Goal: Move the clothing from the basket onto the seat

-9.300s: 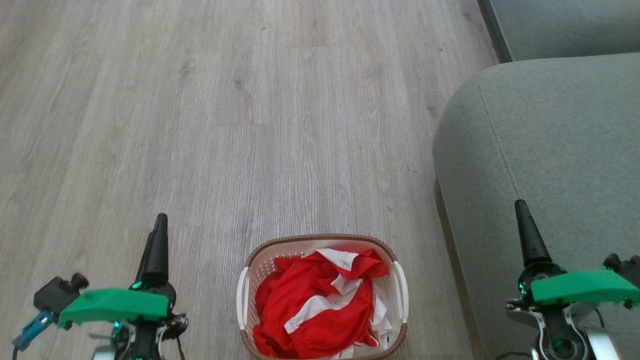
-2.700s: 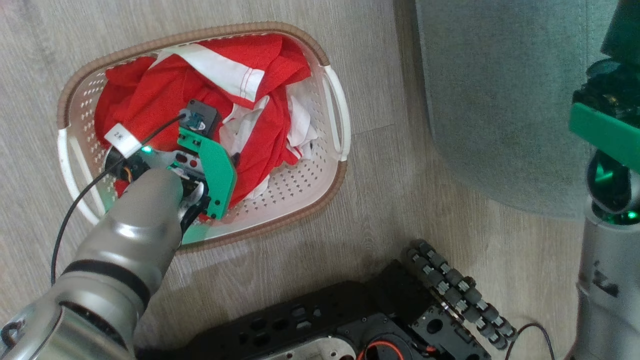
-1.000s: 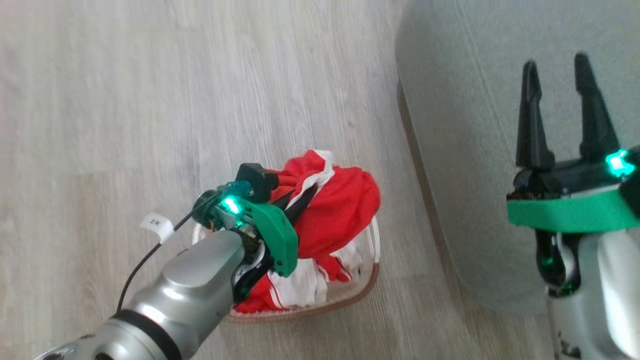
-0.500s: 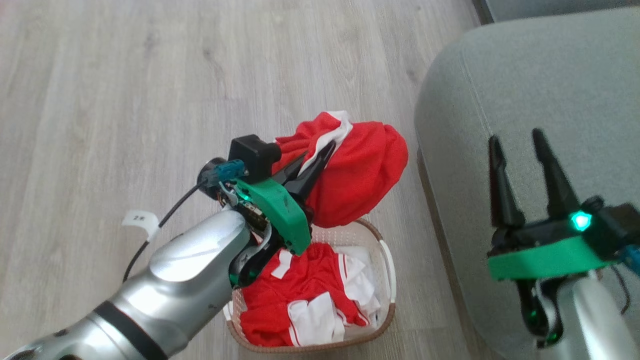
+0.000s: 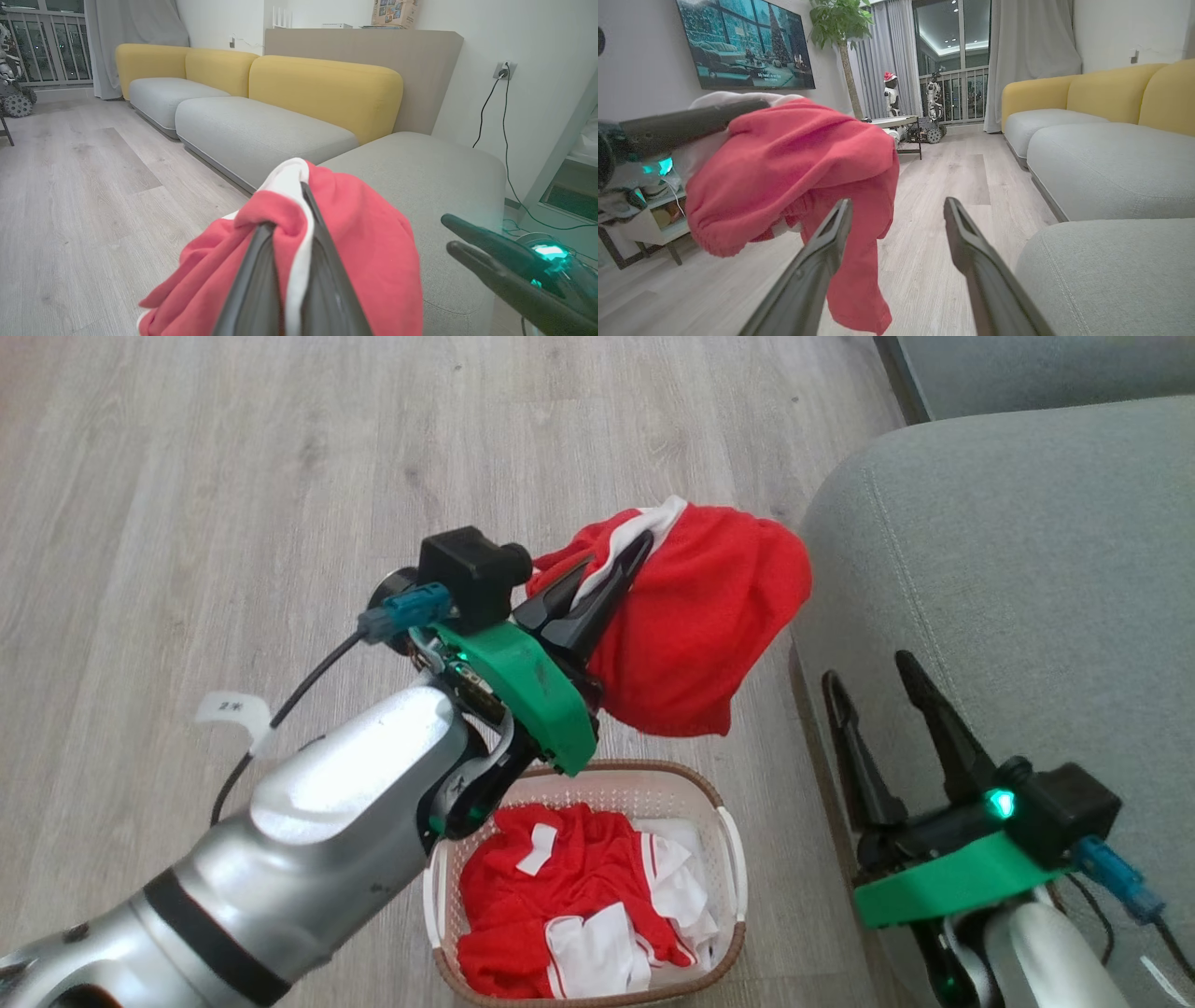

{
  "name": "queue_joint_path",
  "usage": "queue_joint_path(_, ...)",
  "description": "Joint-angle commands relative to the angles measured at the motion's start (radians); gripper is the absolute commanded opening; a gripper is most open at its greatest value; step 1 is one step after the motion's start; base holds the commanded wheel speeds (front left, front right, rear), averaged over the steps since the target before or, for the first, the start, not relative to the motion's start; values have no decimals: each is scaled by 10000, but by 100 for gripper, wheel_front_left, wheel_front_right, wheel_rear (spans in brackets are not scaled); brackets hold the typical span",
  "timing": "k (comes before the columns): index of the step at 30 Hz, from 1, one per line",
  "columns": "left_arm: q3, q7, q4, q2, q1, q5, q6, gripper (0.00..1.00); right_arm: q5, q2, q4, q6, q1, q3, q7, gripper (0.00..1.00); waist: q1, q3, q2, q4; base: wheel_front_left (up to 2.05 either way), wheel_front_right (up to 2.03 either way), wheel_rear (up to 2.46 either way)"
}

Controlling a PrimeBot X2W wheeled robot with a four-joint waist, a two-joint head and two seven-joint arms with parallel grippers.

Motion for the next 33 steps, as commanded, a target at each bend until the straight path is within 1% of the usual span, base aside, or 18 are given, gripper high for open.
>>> queue_joint_path(1, 516, 43, -363, 304, -575, 6, 138, 0, -59, -245, -243, -2, -293, 353, -51, 100, 1, 9, -1, -20, 0, 0, 0)
queue_joint_path(6, 484, 126, -590, 371, -513, -16, 235, 0, -426, -591, -40, -2, -601, 747, 45, 100, 1, 35, -1, -38, 0, 0, 0)
queue_joint_path(14, 327, 218, -872, 290, -434, -26, 270, 0, -415, -740, 827, -2, -1680, 1256, 111, 100, 1, 149, -1, 64, 0, 0, 0)
queue_joint_path(20, 124, 281, -1031, 81, -350, -40, 234, 0, -129, -695, 1928, -2, -2562, 1532, 66, 100, 1, 154, -1, 279, 0, 0, 0)
queue_joint_path(21, 124, 281, -1031, 81, -350, -40, 234, 0, -129, -695, 1928, -2, -2562, 1532, 66, 100, 1, 154, -1, 279, 0, 0, 0)
queue_joint_path(25, -11, 334, -1061, -47, -310, -51, 196, 0, 151, -628, 2612, -2, -3042, 1709, 23, 100, 1, 103, -1, 433, 0, 0, 0)
queue_joint_path(29, -151, 370, -1053, -174, -270, -48, 149, 0, 429, -659, 3131, -2, -3516, 2164, -13, 100, 1, 16, -1, 604, 0, 0, 0)
queue_joint_path(33, -264, 434, -983, -239, -202, -78, 128, 0, 581, -663, 3389, -2, -3950, 2599, -37, 100, 1, -16, -1, 725, 0, 0, 0)
